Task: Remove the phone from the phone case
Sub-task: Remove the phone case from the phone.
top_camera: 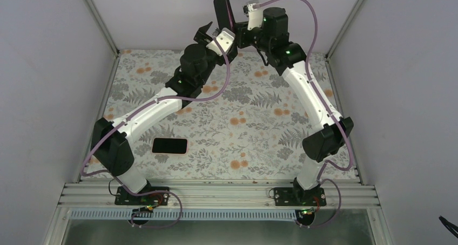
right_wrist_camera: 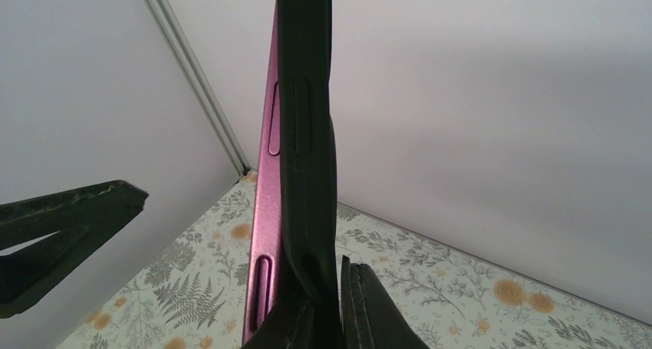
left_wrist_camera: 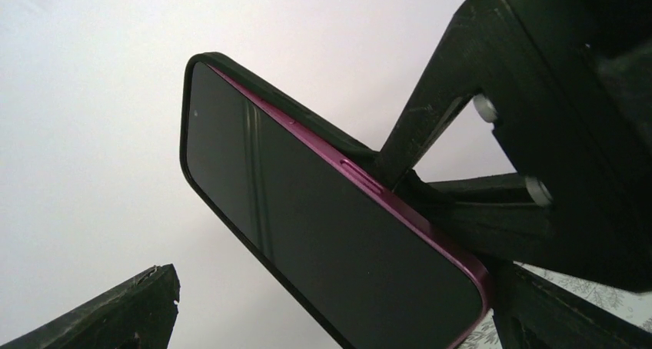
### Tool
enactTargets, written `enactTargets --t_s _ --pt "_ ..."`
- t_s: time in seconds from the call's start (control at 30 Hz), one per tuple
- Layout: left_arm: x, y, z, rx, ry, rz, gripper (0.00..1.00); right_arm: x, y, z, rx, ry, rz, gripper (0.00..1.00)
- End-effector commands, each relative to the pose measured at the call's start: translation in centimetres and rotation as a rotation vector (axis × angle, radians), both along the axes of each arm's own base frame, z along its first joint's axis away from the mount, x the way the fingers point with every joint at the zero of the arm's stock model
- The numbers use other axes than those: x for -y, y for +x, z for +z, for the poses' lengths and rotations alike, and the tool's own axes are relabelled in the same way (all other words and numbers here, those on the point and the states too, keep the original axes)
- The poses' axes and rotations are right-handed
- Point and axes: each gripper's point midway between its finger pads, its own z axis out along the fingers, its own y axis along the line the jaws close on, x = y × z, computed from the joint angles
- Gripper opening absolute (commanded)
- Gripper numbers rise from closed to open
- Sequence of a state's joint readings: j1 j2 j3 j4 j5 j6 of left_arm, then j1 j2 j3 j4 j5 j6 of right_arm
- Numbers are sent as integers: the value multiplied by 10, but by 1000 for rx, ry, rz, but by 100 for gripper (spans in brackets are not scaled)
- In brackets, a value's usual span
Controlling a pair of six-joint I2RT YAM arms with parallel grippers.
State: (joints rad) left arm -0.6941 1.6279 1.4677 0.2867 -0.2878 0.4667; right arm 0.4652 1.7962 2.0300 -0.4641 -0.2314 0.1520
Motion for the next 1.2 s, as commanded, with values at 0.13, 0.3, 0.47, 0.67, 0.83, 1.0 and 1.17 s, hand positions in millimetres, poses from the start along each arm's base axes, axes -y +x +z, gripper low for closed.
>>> enactTargets --t_s 0.13,0.3,0.47,0.67,0.83,1.0,1.17 --pt "-19 5 21 63 -76 147 100 -1 -28 56 121 100 43 3" --pt "-70 9 40 203 -117 485 99 -2 -31 53 91 124 48 3" --pt "-102 4 41 289 -161 628 98 -3 -41 56 89 136 78 3" --pt "-102 6 30 275 -203 630 79 -4 -58 62 94 149 131 3" --pt "-106 13 24 244 -244 681 71 -2 -70 68 109 154 159 3" --pt "-81 17 15 175 -242 538 62 -2 -79 76 128 160 186 3" --pt "-56 17 11 146 -220 456 35 -4 -78 72 114 162 197 3"
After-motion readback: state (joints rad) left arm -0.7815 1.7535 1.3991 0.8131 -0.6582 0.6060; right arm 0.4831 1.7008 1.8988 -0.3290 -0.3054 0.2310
